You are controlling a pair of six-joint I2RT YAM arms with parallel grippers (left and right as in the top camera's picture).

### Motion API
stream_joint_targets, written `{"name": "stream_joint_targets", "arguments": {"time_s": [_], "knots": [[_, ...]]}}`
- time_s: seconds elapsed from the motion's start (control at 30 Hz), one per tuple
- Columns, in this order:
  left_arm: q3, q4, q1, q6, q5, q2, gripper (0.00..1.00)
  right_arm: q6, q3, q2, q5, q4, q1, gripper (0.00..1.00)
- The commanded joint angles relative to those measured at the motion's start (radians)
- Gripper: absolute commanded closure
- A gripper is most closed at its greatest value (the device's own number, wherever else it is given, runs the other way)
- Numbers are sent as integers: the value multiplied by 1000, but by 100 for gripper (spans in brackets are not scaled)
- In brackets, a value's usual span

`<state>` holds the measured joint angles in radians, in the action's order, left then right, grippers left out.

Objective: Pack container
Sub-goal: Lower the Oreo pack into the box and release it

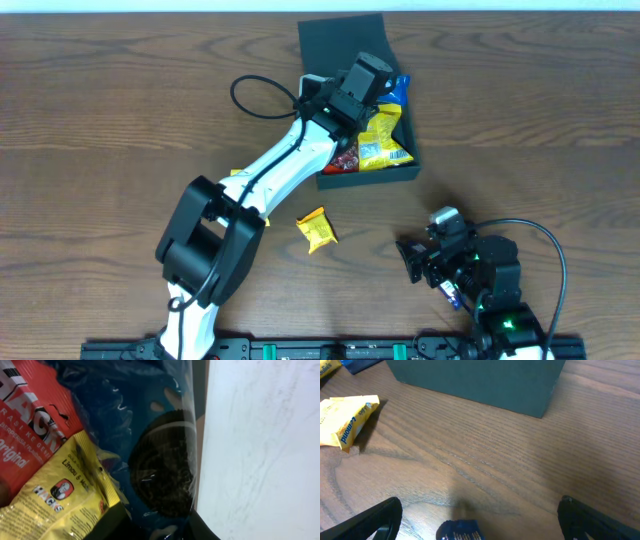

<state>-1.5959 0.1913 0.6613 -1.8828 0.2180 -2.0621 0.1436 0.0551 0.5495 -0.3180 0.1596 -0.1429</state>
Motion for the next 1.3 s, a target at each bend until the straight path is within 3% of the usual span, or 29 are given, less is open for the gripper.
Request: {"name": "stream_joint_targets", "arguments": {"time_s": [0.0,0.6,1.03,1.1,1.27], "knots": [[-24,-24,2,-11,13,-44,79,11,-4,-2,0,1,7,1],[-24,-69,7,-26,16,-105,76,11,-4,-2,0,1,7,1],[-24,-143,14,-24,-6,-105,62,11,-4,-2,0,1,7,1],[-24,-143,14,-5,-7,-105,71,11,-4,-2,0,1,7,1],[-24,-143,14,10,-10,-105,67,11,-4,-2,0,1,7,1]]}}
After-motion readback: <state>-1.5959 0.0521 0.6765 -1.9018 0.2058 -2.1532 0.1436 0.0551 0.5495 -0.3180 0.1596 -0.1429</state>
